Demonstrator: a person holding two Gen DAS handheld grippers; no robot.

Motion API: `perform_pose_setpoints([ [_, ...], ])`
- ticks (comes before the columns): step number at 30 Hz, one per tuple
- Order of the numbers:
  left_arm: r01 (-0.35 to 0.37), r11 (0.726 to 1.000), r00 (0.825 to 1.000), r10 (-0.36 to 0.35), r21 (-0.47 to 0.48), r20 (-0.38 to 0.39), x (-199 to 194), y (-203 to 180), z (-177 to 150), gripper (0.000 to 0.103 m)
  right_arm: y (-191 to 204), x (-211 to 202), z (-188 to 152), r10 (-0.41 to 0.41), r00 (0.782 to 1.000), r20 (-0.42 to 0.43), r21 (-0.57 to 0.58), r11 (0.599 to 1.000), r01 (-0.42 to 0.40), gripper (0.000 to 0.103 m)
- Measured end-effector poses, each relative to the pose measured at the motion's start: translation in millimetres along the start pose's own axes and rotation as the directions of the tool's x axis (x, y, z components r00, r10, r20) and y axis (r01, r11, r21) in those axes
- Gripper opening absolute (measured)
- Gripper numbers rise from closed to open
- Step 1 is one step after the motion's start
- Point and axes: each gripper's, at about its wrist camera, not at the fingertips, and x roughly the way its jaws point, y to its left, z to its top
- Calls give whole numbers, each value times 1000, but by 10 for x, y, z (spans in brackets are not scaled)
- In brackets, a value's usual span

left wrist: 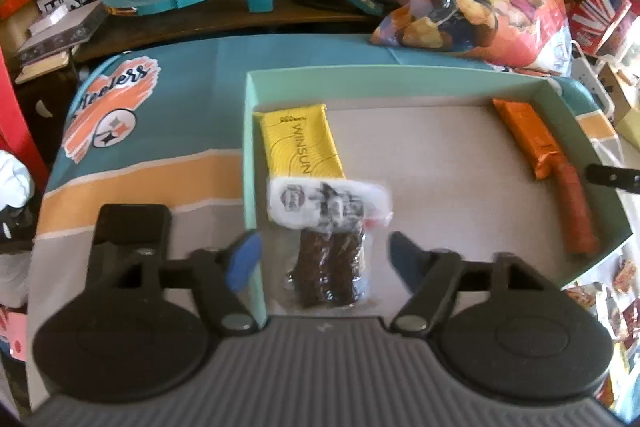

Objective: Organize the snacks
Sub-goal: 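Place meat pack in the box with left tool while right places sausage pack, then grasp yellow candy stick with left tool while right grasps cracker bag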

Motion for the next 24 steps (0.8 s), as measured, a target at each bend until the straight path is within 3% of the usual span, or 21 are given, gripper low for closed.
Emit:
perform_pose_setpoints([
  [1, -8, 1000, 1000, 8, 0, 17, -28, -9, -9, 97, 11, -18, -4, 8, 1000, 11, 7, 1000, -8, 83],
  [2, -23, 1000, 999, 23, 2, 39, -66, -27, -22, 103, 14, -52, -15, 16, 999, 28, 13, 1000, -16, 92],
  [6, -34, 999, 998, 33, 8, 53, -172, -71, -69, 103, 2, -176, -21, 41, 998, 39, 32, 999, -42, 103],
  [14, 3, 1000, 998, -2, -23, 55, -474, -114, -364, 103, -12, -513, -257, 54, 998, 18, 69, 996, -55, 103],
  [24, 17, 999, 1000, -18, -43, -10, -619, -133, -984, 103, 11, -838, -738, 83, 996, -16, 96, 992, -81, 103],
])
